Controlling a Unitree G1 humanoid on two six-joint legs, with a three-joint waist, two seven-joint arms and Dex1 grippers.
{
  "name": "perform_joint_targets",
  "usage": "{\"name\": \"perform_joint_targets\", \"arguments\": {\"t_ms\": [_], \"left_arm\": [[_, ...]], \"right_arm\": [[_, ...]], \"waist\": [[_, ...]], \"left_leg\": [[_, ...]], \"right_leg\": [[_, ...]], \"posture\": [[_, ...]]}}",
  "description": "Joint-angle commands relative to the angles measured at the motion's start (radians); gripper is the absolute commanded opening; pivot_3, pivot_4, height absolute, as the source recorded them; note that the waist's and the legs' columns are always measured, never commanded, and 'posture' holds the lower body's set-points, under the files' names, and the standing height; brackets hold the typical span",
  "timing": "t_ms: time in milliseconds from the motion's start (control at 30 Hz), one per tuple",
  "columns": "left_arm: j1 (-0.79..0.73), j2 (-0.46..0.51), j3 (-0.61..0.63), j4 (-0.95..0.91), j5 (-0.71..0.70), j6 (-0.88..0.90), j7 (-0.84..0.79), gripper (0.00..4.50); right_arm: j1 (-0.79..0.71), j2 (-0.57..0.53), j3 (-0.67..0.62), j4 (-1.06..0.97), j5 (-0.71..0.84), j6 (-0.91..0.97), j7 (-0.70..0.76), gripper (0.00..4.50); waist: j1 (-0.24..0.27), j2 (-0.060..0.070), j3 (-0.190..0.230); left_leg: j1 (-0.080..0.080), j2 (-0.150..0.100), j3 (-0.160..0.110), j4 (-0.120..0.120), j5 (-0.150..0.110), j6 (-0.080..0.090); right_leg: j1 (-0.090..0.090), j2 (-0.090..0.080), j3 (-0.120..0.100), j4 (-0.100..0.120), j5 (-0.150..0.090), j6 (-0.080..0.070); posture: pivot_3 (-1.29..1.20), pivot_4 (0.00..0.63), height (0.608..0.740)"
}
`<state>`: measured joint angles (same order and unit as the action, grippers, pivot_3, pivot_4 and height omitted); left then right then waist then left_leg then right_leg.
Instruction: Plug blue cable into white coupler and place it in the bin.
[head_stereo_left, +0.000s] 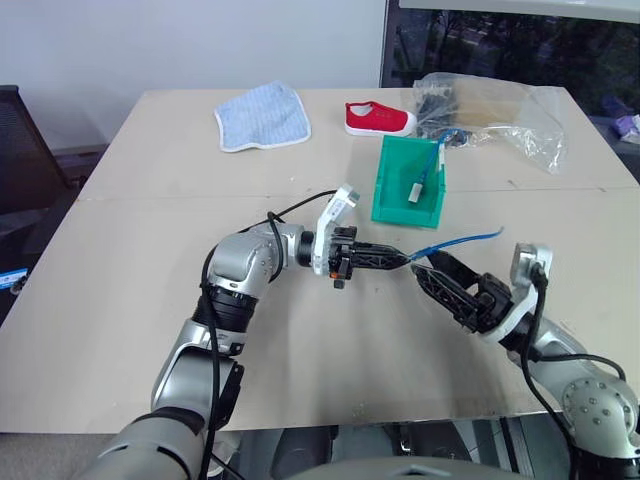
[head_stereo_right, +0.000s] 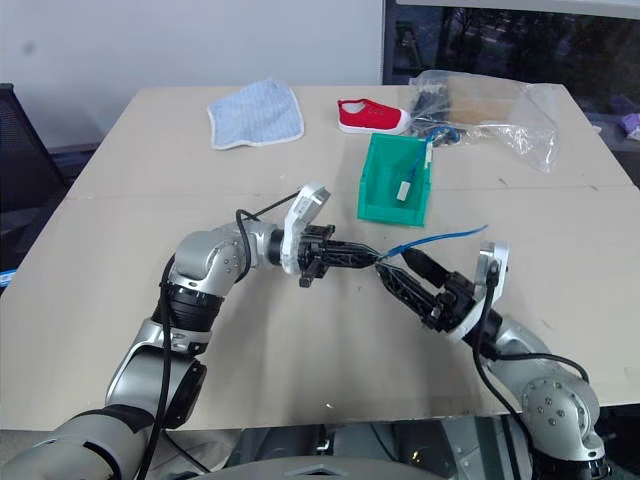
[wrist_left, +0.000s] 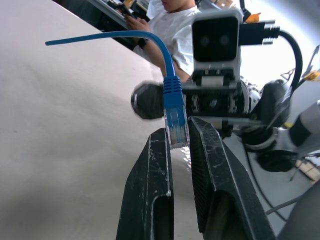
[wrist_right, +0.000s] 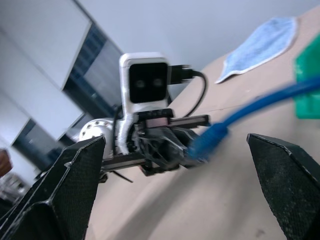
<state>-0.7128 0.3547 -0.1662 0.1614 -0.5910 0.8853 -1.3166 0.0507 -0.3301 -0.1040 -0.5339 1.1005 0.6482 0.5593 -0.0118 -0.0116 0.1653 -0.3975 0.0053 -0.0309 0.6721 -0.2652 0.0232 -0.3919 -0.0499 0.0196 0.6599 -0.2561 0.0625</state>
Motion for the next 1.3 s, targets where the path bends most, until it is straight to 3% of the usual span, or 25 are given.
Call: {"name": "perform_joint_targets", "arguments": {"t_ms": [33,233,267,300,400,500,700,733,867,1033,1167,1300], "left_arm": [[-0.009,0.002,0.010,-0.042,-0.027,0.002,0.006,0.00],[-0.005,0.003,0.008,-0.039,-0.028,-0.001,0.019,0.00],[-0.004,0.005,0.006,-0.040,-0.029,-0.001,0.020,0.00],[-0.002,0.007,0.003,-0.041,-0.030,0.000,0.021,0.00],[0.000,0.006,0.009,-0.039,-0.037,0.006,0.027,0.00],[0.015,0.030,-0.003,-0.075,-0.033,-0.012,0.005,1.31],[0.081,0.041,0.067,-0.230,-0.047,-0.019,0.147,4.24],[0.131,0.053,0.099,-0.311,-0.052,-0.029,0.191,4.48],[0.317,0.017,0.228,-0.571,-0.027,-0.108,0.431,4.48],[0.542,-0.059,0.320,-0.741,0.227,-0.294,0.808,4.48],[0.696,-0.082,0.315,-0.725,0.371,-0.375,0.955,4.48],[0.712,-0.131,0.269,-0.594,0.434,-0.439,1.033,4.48]], "right_arm": [[-0.033,0.009,0.007,0.009,0.005,-0.010,0.002,3.60],[-0.045,0.005,0.016,0.018,0.027,0.005,0.017,0.60],[-0.046,0.007,0.015,0.020,0.031,0.005,0.018,0.17],[-0.047,0.006,0.018,0.020,0.033,0.007,0.020,0.04],[-0.044,0.009,0.025,0.021,0.034,0.007,0.021,0.04],[-0.044,0.019,0.034,0.023,0.028,0.004,0.014,0.00],[-0.047,0.023,0.010,0.041,0.002,-0.021,0.004,0.00],[-0.041,0.021,-0.003,0.047,-0.008,-0.034,0.006,0.00],[-0.025,0.021,-0.048,0.072,-0.038,-0.080,0.010,0.00],[-0.040,0.013,-0.081,0.117,-0.075,-0.115,0.020,0.00],[-0.066,0.012,-0.081,0.146,-0.096,-0.121,0.024,0.00],[-0.080,0.011,-0.072,0.157,-0.118,-0.120,0.032,0.00]], "waist": [[0.000,0.000,0.000],[0.000,0.000,0.000],[-0.001,0.000,0.000],[-0.001,0.000,0.000],[-0.001,0.000,0.000],[-0.001,0.000,0.000],[0.001,0.000,0.000],[-0.002,0.000,0.000],[-0.003,0.000,0.000],[0.004,0.000,0.000],[0.006,0.001,-0.001],[0.012,0.000,-0.001]], "left_leg": [[0.000,0.000,0.000,0.000,0.000,0.000],[0.000,0.000,0.000,0.000,0.000,0.000],[0.000,0.000,0.000,0.000,0.000,0.000],[0.000,0.000,0.000,0.000,0.000,0.000],[0.000,0.000,0.000,0.000,0.000,0.000],[0.000,0.000,0.000,0.000,0.000,0.000],[0.000,0.001,0.001,-0.001,0.000,0.000],[-0.001,0.001,0.001,-0.001,0.000,0.000],[0.000,0.002,0.003,-0.003,0.000,0.000],[0.000,0.001,0.003,-0.003,0.000,0.000],[0.001,0.000,0.004,-0.003,0.000,0.000],[0.002,0.000,0.004,-0.002,0.000,0.000]], "right_leg": [[0.000,0.000,0.000,0.000,0.000,0.000],[0.000,0.000,0.000,0.000,0.000,0.000],[0.000,0.000,0.000,0.000,0.000,0.000],[0.000,0.000,0.001,0.000,0.000,0.000],[0.000,0.000,0.000,0.000,0.000,0.000],[0.000,0.000,0.001,0.000,0.000,0.000],[-0.001,0.000,0.002,-0.001,0.000,0.000],[-0.001,-0.001,0.002,-0.001,0.000,0.000],[-0.003,-0.001,0.006,-0.002,0.000,0.000],[-0.003,-0.003,0.006,-0.001,0.000,0.000],[-0.002,-0.003,0.007,-0.001,0.000,0.000],[-0.002,-0.003,0.006,-0.001,0.000,0.000]], "posture": [[0.00,0.150,0.740],[0.00,0.150,0.740],[0.00,0.150,0.740],[0.00,0.150,0.740],[0.00,0.150,0.740],[0.00,0.150,0.740],[0.00,0.150,0.740],[0.00,0.150,0.740],[0.00,0.150,0.740],[0.00,0.150,0.740],[0.00,0.150,0.740],[0.00,0.150,0.740]]}}
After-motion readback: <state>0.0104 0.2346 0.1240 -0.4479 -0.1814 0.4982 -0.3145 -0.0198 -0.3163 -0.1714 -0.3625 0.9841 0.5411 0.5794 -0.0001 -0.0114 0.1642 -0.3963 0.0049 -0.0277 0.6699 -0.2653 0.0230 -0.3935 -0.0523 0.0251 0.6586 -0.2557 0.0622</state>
